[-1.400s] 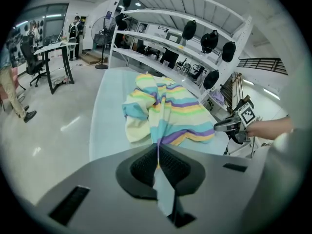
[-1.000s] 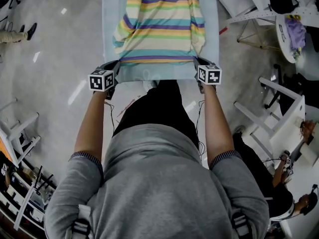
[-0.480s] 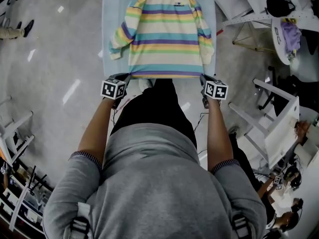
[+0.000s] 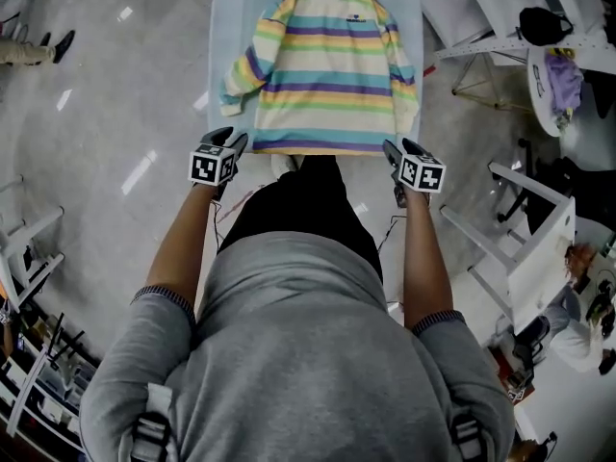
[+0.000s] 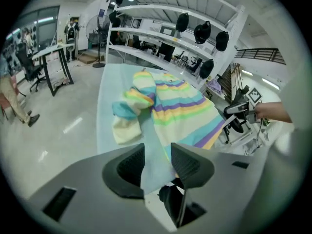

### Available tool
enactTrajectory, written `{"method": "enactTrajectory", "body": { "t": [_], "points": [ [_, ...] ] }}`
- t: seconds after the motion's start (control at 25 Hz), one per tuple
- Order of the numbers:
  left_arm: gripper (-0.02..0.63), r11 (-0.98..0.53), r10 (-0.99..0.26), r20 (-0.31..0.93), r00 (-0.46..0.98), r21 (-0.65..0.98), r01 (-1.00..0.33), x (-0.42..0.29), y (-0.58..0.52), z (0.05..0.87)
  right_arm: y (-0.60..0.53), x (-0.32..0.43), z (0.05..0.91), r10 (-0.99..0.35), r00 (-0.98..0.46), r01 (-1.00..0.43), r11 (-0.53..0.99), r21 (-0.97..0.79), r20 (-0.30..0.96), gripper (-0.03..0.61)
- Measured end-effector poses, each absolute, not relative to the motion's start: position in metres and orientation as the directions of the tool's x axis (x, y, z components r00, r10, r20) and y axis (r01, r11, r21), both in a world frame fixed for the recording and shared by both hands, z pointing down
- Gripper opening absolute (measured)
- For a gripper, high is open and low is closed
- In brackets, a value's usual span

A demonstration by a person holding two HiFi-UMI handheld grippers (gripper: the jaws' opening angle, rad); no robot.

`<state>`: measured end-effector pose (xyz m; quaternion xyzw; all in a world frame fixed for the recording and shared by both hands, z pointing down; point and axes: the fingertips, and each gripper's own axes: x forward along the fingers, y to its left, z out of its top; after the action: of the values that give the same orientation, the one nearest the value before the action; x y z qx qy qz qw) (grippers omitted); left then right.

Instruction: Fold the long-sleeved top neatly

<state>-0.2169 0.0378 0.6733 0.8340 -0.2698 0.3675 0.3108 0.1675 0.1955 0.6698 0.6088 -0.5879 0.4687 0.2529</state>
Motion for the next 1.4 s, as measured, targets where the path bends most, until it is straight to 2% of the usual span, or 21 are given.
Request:
{"method": "enactTrajectory", "body": {
  "t": [0.32, 0.48, 0.56, 0.64, 0.72, 0.96, 1.2, 1.4],
  "points": [
    [0.212, -0.754, -0.391, 0.786, 0.48, 0.026, -0.657, -0.209, -0.029, 0.667, 0.128, 0.137, 0.614, -0.585, -0.187, -0.962, -0.053, -0.268, 0.789, 0.268],
    [0.245, -0.746, -0.425, 0.804, 0.416, -0.05, -0.664, -0.202, -0.051, 0.684, 0.111, 0.124, 0.604, -0.598, -0.211, -0.959, -0.028, -0.283, 0.773, 0.268],
    [0.23, -0.729, -0.444, 0.807, 0.39, -0.072, -0.68, -0.203, -0.063, 0.692, 0.108, 0.12, 0.604, -0.593, -0.222, -0.956, -0.022, -0.292, 0.774, 0.268],
    [0.093, -0.694, -0.46, 0.804, 0.377, -0.061, -0.717, -0.209, -0.076, 0.694, 0.107, 0.12, 0.605, -0.587, -0.229, -0.955, -0.018, -0.296, 0.776, 0.267],
    [0.051, -0.643, -0.471, 0.797, 0.378, -0.017, -0.766, -0.217, -0.091, 0.69, 0.105, 0.125, 0.606, -0.585, -0.229, -0.956, -0.015, -0.293, 0.778, 0.265],
    [0.048, -0.476, -0.512, 0.777, 0.367, 0.099, -0.874, -0.268, -0.136, 0.662, 0.093, 0.137, 0.603, -0.585, -0.231, -0.956, -0.013, -0.293, 0.778, 0.262],
    [0.048, -0.342, -0.595, 0.741, 0.312, 0.119, -0.932, -0.311, -0.18, 0.63, 0.068, 0.139, 0.596, -0.587, -0.252, -0.953, 0.015, -0.301, 0.769, 0.261],
    [0.048, -0.219, -0.6, 0.716, 0.356, 0.281, -0.935, -0.318, -0.205, 0.608, 0.045, 0.138, 0.59, -0.58, -0.282, -0.949, 0.049, -0.312, 0.764, 0.261]
  ]
}}
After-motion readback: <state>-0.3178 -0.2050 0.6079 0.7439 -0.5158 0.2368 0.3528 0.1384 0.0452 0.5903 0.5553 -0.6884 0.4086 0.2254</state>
